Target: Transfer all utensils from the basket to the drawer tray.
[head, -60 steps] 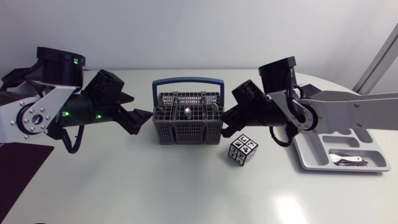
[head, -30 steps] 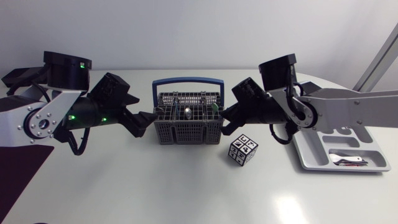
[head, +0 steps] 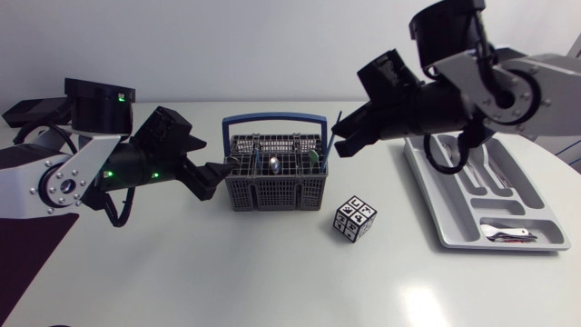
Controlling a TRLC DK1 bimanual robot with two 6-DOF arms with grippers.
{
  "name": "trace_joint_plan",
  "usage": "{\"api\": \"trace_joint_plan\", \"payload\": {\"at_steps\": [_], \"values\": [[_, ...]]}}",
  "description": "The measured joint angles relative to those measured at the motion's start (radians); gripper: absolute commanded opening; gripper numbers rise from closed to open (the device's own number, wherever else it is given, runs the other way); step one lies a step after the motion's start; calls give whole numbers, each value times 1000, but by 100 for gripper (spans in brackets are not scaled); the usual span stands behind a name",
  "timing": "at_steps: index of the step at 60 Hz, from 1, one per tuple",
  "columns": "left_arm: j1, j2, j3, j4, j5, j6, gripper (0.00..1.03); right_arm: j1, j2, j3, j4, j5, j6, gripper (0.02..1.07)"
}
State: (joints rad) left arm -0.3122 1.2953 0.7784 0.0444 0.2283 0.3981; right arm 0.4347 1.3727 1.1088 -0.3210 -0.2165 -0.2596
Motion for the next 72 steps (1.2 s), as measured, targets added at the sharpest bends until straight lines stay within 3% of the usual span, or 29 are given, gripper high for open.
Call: {"api": "trace_joint_plan", "payload": {"at_steps": [20, 36, 55, 72], "values": [[-38, 23, -6, 35, 0, 16, 96, -91, -119, 149, -298, -3, 0, 8], [-38, 28, -6, 45, 0, 51, 94, -378, -96, 176, -497, -31, -45, 8], [-64, 32, -5, 51, 0, 61, 93, -628, 51, 187, -603, -27, -113, 8], [-83, 34, -5, 51, 0, 79, 93, -723, 229, 195, -615, -15, -169, 8]]}}
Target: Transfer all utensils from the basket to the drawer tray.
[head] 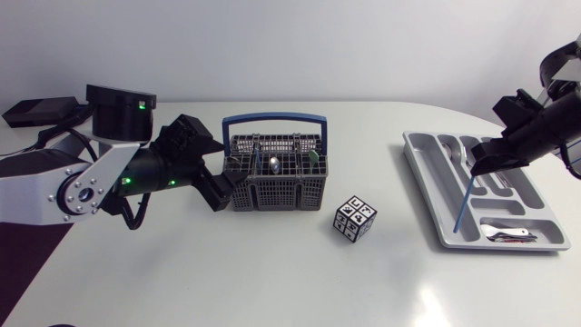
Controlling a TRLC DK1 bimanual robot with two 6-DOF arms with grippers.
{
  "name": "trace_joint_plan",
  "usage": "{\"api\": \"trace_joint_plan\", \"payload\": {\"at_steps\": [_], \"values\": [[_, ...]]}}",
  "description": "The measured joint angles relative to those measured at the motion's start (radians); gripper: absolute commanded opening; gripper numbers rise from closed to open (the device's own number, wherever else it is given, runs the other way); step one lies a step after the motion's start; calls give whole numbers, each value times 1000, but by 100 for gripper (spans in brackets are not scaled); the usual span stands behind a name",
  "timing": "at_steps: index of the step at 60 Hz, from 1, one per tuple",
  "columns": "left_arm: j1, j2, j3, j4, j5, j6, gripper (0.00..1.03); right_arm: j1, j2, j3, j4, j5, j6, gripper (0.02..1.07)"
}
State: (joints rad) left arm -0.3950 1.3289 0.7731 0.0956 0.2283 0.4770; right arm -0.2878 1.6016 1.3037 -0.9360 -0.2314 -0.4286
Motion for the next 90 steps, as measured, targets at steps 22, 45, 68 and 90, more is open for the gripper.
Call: {"api": "trace_joint_plan", "payload": {"at_steps": [22, 45, 68, 90], "values": [[-21, 37, 2, 26, -1, 15, 93, -14, 231, 99, 98, -21, 2, 63], [-21, 157, 46, 150, -1, 5, 77, 26, 172, 1, 218, -27, 12, 102], [-21, 223, 91, 213, 11, -7, 23, 149, 31, -146, 279, -21, 41, 102], [-21, 256, 123, 208, 56, -9, 4, 218, -39, -221, 305, 5, 59, 102]]}}
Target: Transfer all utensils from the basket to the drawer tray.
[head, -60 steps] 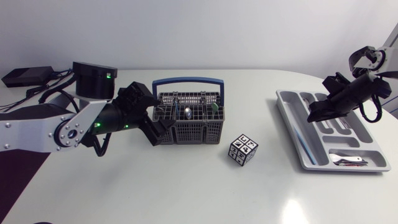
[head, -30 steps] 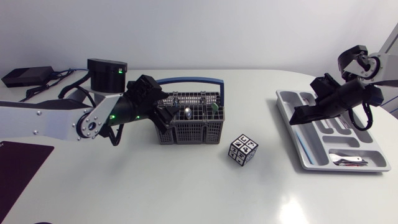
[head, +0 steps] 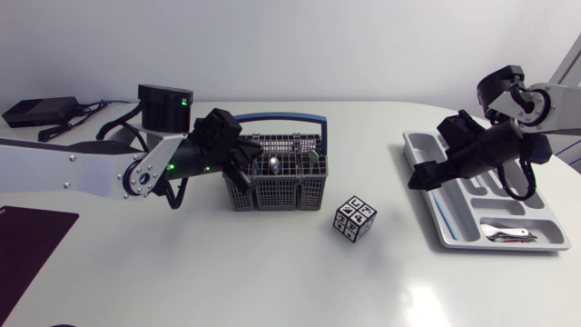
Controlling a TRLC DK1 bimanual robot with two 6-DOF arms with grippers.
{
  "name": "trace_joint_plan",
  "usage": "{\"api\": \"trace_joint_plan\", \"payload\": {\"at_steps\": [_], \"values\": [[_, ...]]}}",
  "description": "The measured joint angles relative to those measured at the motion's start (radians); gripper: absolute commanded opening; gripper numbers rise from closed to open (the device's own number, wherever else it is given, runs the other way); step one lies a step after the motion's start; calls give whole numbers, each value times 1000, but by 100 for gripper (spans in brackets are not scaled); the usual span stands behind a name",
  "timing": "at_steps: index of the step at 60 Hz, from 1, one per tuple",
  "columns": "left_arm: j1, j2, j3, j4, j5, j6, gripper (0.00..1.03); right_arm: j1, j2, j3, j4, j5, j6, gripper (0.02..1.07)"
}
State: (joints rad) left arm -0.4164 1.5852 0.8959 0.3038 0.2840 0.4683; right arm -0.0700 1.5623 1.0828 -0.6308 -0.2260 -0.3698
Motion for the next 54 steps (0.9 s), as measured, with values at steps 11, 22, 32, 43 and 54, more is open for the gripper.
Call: {"api": "trace_joint_plan", "payload": {"at_steps": [11, 22, 32, 43, 54], "values": [[0, -2, 26, -42, 13, 0, 4, 41, -40, -10, 0, 3, 3, 102], [0, -32, 47, -101, 19, 0, 4, 91, -97, -42, 0, 3, 3, 102], [-2, -98, 95, -192, 19, 0, 4, 125, -144, -63, 0, 5, 3, 102], [-15, -164, 171, -316, 22, 0, 4, 199, -210, -74, -1, 5, 3, 102], [-18, -216, 271, -454, 25, -11, 4, 301, -290, -80, 3, 5, 3, 102]]}}
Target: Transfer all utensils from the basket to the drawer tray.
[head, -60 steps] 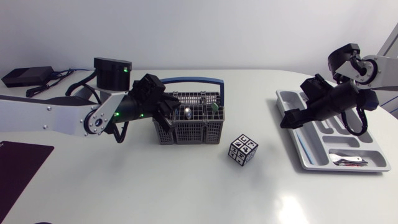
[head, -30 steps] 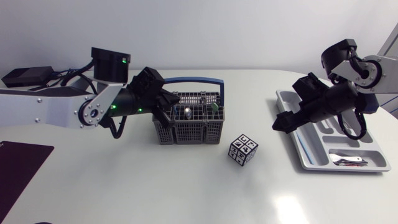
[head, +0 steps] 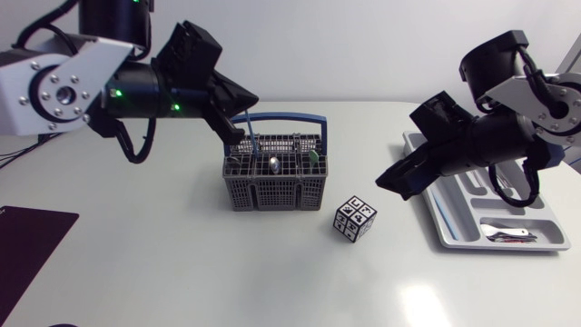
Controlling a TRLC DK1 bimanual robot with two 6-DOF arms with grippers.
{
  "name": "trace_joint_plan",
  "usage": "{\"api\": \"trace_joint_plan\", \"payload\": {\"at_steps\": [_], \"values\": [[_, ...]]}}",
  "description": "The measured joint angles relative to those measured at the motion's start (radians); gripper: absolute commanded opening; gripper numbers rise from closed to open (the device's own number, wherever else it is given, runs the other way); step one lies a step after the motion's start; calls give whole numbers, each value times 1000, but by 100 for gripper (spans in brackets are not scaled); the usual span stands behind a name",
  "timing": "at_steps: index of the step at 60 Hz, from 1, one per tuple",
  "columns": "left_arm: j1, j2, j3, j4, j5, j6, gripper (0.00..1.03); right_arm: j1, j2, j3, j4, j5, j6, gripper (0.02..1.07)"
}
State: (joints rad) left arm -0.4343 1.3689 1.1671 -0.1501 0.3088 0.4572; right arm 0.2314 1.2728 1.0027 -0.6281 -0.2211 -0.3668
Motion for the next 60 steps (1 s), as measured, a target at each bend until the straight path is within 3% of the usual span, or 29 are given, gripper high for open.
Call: {"api": "trace_joint_plan", "payload": {"at_steps": [15, 33, 43, 50, 60], "values": [[0, -41, 139, -164, 61, -102, 4, 171, -72, 2, 59, -3, 31, 102], [2, -38, 177, -293, 242, -280, 4, 303, -59, 28, 130, -42, 62, 101], [2, -19, 174, -299, 344, -345, 4, 344, -42, 32, 139, -109, 76, 91], [2, -6, 171, -302, 379, -373, 4, 364, -20, 34, 139, -146, 79, 90], [1, 23, 170, -302, 435, -416, 4, 388, -5, 35, 144, -159, 79, 73]]}}
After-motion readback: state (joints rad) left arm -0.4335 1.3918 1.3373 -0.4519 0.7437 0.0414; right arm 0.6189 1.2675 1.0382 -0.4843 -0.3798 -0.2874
